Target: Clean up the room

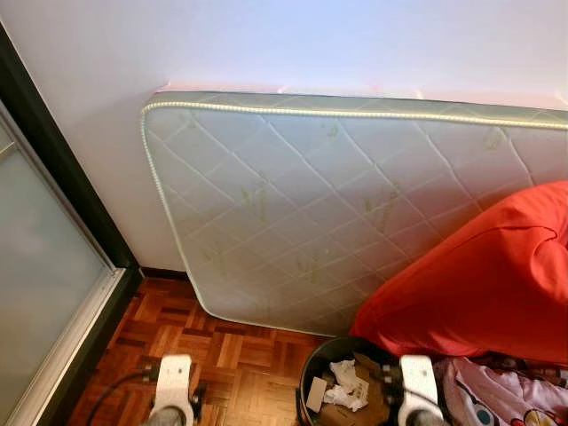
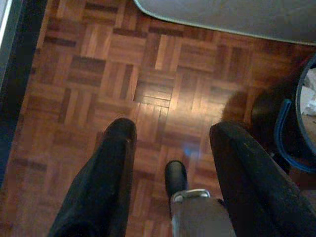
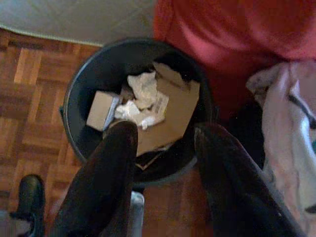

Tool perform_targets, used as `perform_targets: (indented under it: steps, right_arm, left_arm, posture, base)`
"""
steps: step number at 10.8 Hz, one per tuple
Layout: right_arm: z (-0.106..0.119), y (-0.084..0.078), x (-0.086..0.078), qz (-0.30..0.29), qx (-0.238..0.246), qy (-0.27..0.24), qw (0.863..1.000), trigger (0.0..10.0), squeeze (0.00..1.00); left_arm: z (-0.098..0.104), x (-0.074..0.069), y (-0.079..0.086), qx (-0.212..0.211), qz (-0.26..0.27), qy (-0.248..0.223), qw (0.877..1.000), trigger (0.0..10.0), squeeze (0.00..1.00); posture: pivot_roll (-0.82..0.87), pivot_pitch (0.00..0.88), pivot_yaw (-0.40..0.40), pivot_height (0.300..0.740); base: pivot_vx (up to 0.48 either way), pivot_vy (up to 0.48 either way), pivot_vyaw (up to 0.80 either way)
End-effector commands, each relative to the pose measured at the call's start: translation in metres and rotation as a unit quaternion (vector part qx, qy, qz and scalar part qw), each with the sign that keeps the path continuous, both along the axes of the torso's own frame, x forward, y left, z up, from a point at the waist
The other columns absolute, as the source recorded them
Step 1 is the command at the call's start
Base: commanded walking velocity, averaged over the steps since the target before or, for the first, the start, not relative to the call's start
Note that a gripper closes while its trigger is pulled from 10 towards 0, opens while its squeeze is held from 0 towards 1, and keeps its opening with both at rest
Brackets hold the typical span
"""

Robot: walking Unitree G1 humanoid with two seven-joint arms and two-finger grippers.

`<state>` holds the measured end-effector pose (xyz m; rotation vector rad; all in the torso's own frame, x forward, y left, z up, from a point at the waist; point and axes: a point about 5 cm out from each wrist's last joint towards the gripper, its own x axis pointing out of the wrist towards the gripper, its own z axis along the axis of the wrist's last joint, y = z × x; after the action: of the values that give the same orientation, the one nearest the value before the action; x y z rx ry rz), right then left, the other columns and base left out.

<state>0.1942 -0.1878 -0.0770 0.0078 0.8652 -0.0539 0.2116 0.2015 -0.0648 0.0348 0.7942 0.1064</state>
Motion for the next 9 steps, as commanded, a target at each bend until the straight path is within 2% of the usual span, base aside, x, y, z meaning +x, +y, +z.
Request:
perform_targets:
  steps: [1,3,6,9]
  right_arm:
    - [-0.004,0.001,-0.007,-0.007,0.003,0.013,1.000,10.0,0.00]
    - [-0.006,-0.001,-0.013,-0.002,0.000,0.019,1.000,10.0,0.00]
    - [-0.001,-0.009,-0.005,-0.004,-0.005,0.003,1.000,10.0,0.00]
    - [-0.003,-0.009,-0.008,-0.006,-0.005,0.009,1.000,10.0,0.00]
  left_arm:
    - [-0.005,-0.009,0.002,0.008,-0.001,0.021,1.000,10.0,0.00]
    - [-0.007,-0.011,-0.001,0.003,-0.002,0.024,1.000,10.0,0.00]
    - [-0.011,-0.017,-0.004,0.000,-0.008,0.037,0.999,10.0,0.00]
    - [-0.013,-0.020,-0.005,-0.001,-0.012,0.043,0.999,10.0,0.00]
  posture:
    - [0.08,0.000,-0.022,0.740]
    - [0.08,0.000,-0.030,0.740]
    - [0.06,0.000,-0.040,0.740]
    - [0.06,0.000,-0.044,0.740]
  base:
    - [0.000,0.000,0.00]
    - [0.000,0.000,0.00]
    - [0.000,0.000,0.00]
    - [0.000,0.000,0.00]
